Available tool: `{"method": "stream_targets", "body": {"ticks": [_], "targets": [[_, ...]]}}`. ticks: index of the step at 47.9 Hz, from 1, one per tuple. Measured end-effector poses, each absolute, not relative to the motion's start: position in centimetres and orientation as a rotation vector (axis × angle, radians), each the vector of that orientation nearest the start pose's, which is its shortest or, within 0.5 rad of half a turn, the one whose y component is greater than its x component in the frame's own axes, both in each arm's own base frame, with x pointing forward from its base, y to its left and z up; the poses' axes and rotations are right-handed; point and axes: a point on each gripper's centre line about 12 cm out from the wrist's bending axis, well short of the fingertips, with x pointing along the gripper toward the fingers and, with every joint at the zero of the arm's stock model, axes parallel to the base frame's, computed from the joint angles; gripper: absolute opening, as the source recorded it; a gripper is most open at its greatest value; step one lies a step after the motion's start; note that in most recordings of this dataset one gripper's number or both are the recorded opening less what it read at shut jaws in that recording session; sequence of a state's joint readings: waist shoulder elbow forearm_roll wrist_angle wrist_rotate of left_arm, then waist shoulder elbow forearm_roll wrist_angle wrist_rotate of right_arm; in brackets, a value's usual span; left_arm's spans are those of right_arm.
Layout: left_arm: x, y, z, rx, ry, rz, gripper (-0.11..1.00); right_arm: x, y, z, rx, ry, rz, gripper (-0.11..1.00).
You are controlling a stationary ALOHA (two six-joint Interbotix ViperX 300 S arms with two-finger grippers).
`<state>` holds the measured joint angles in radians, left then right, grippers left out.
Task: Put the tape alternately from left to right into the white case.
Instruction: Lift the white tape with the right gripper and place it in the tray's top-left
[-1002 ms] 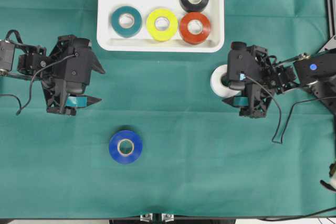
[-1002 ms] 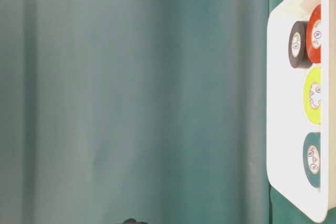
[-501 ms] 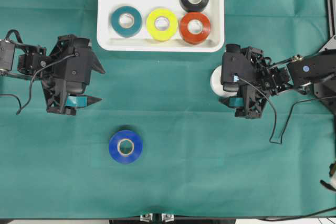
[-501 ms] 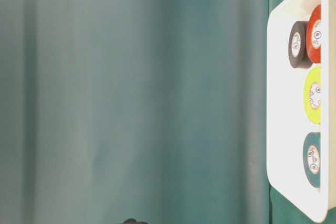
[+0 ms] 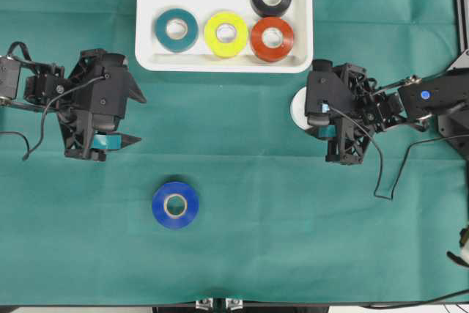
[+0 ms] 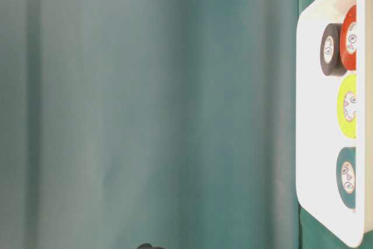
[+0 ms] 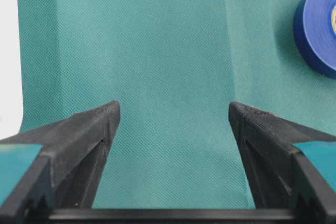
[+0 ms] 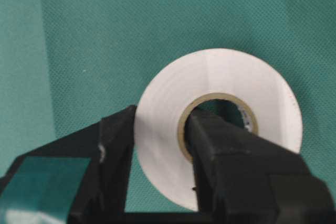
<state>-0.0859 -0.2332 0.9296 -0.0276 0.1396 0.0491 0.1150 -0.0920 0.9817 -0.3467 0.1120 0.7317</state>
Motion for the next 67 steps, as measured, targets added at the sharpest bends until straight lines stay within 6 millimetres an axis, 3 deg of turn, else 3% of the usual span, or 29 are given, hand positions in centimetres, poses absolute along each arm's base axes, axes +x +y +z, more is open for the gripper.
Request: {"method": "stream_targets", "body": {"ticks": [28, 49, 58, 67], "targets": [[29.7, -2.6, 15.2, 0.052, 0.835, -0.092, 0.85, 29.1, 3.8, 16.0, 0.306, 0.723, -0.008, 0.3], [29.7, -2.6, 15.3, 0.047, 0.833, -0.09, 0.85, 29.0, 3.8, 16.8, 0.305, 0.697, -0.002, 0.3], [29.7, -2.6, 15.2, 0.046, 0.835, -0.09, 0.85, 30.4, 2.0, 16.9, 0.293, 0.688, -0.052, 0.3], [29.6, -2.6, 15.2, 0.048, 0.836, -0.09, 0.85, 33.2, -0.1, 17.7, 0.207, 0.658, -0.075, 0.3]]}}
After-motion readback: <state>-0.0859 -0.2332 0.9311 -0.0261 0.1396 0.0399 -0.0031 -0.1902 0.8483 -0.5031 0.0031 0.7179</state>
